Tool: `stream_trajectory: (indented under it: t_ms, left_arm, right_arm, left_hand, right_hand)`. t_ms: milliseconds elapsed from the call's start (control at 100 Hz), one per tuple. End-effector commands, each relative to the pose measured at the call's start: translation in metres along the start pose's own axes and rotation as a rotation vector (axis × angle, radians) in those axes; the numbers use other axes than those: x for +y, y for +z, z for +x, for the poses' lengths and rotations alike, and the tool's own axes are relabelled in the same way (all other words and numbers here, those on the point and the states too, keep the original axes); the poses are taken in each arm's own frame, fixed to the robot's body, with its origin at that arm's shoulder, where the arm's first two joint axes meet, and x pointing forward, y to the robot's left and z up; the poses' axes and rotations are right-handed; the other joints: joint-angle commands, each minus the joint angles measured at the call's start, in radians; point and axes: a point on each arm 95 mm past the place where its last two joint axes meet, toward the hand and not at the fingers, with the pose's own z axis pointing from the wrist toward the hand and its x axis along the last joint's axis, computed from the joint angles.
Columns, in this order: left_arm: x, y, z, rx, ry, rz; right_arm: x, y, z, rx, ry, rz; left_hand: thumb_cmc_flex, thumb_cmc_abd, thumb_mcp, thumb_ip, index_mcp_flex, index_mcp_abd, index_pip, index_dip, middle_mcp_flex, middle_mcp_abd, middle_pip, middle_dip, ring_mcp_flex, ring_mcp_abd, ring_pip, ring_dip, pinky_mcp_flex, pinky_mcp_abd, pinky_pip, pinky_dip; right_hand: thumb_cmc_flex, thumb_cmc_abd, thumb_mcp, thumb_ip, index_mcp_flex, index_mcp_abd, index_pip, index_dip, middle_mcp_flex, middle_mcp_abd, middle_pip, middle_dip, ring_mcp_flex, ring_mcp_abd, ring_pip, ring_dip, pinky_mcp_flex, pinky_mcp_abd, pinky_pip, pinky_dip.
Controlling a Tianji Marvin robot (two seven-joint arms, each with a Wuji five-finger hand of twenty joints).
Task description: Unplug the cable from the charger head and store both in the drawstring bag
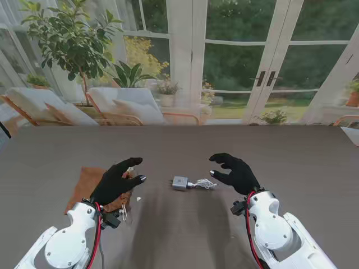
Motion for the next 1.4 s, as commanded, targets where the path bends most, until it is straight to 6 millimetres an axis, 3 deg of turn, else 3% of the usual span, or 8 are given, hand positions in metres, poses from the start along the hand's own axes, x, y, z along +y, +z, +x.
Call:
stream_trajectory:
  t_ms: [0, 320, 570, 740, 1080, 1390]
  left_arm:
    - [0.003, -0.001, 0.0, -0.001, -0.008, -0.02]
    - [0.003, -0.001, -0.001, 0.0, -0.007, -0.023]
    - [0.002, -0.002, 0.0, -0.005, 0.002, -0.021]
    - [0.001, -0.004, 0.0, -0.004, 0.007, -0.015]
    - [0.001, -0.002, -0.001, -0.003, 0.009, -0.036]
    - [0.002, -0.001, -0.002, -0.011, 0.01, -0.055]
  right_arm:
    - [-0.004, 0.0, 0.001, 0.004, 0.001, 0.013]
    - [-0.004, 0.002, -0.002, -0.004, -0.028, 0.018]
    - [-0.006, 0.006, -0.002, -0.042, -0.145, 0.061]
    - [-0.014, 0.017, -0.003, -0.069, -0.294, 0.126]
    - [-0.037, 0.044, -0.002, -0.095, -0.529, 0.202]
    - [-0.054, 0.063, -0.011, -0.147, -0.67, 0.267]
  left_hand:
    - [0.017, -0.024, -0.015, 0.017, -0.019, -0.017, -0.02, 0.0, -0.02, -0.023, -0.011, -0.012, -0.033, 0.003, -0.02, -0.009, -0.015, -0.045, -0.033, 0.001]
    - [0.017, -0.025, -0.017, 0.017, -0.019, -0.019, -0.02, 0.0, -0.02, -0.024, -0.011, -0.012, -0.035, 0.006, -0.02, -0.01, -0.017, -0.044, -0.035, 0.001]
    - [0.019, -0.02, -0.018, 0.017, -0.019, -0.02, -0.02, 0.0, -0.022, -0.022, -0.011, -0.012, -0.034, 0.009, -0.018, -0.008, -0.024, -0.042, -0.036, 0.002]
    - [0.02, -0.018, -0.021, 0.018, -0.018, -0.021, -0.019, 0.0, -0.022, -0.019, -0.011, -0.012, -0.035, 0.011, -0.018, -0.006, -0.027, -0.04, -0.036, 0.003]
    - [0.024, -0.013, -0.026, 0.019, -0.017, -0.021, -0.019, 0.0, -0.021, -0.017, -0.011, -0.012, -0.035, 0.01, -0.019, -0.006, -0.031, -0.041, -0.038, 0.004]
    - [0.025, -0.01, -0.031, 0.02, -0.015, -0.021, -0.019, 0.001, -0.019, -0.014, -0.01, -0.011, -0.036, 0.009, -0.019, -0.006, -0.033, -0.041, -0.038, 0.005]
  right_hand:
    - [-0.015, 0.008, -0.022, -0.013, 0.001, -0.012, -0.011, -0.007, -0.004, 0.003, 0.003, 0.007, 0.002, -0.01, -0.009, 0.009, -0.341, -0.014, 0.0, 0.012]
    - [-0.021, 0.005, -0.027, -0.014, 0.0, -0.013, -0.012, -0.008, -0.011, 0.004, 0.0, 0.007, -0.008, -0.01, -0.013, 0.008, -0.351, -0.016, -0.004, 0.012]
    - [-0.042, -0.005, -0.056, -0.015, -0.004, -0.018, -0.019, -0.008, -0.032, 0.002, -0.006, 0.005, -0.029, -0.018, -0.02, 0.006, -0.373, -0.021, -0.011, 0.015]
    - [-0.059, -0.02, -0.088, -0.019, -0.019, -0.019, -0.027, -0.006, -0.076, 0.003, -0.015, 0.005, -0.054, -0.027, -0.028, 0.004, -0.386, -0.034, -0.014, 0.019]
    - [-0.002, -0.07, -0.193, -0.031, -0.06, 0.014, -0.019, 0.014, -0.097, -0.008, 0.038, 0.026, -0.033, -0.035, 0.001, 0.014, -0.363, -0.053, -0.002, 0.035]
    - [-0.009, -0.184, -0.035, -0.067, -0.066, 0.049, 0.046, 0.011, -0.072, -0.042, 0.092, 0.044, 0.016, -0.032, 0.056, 0.037, -0.323, -0.068, 0.068, 0.015]
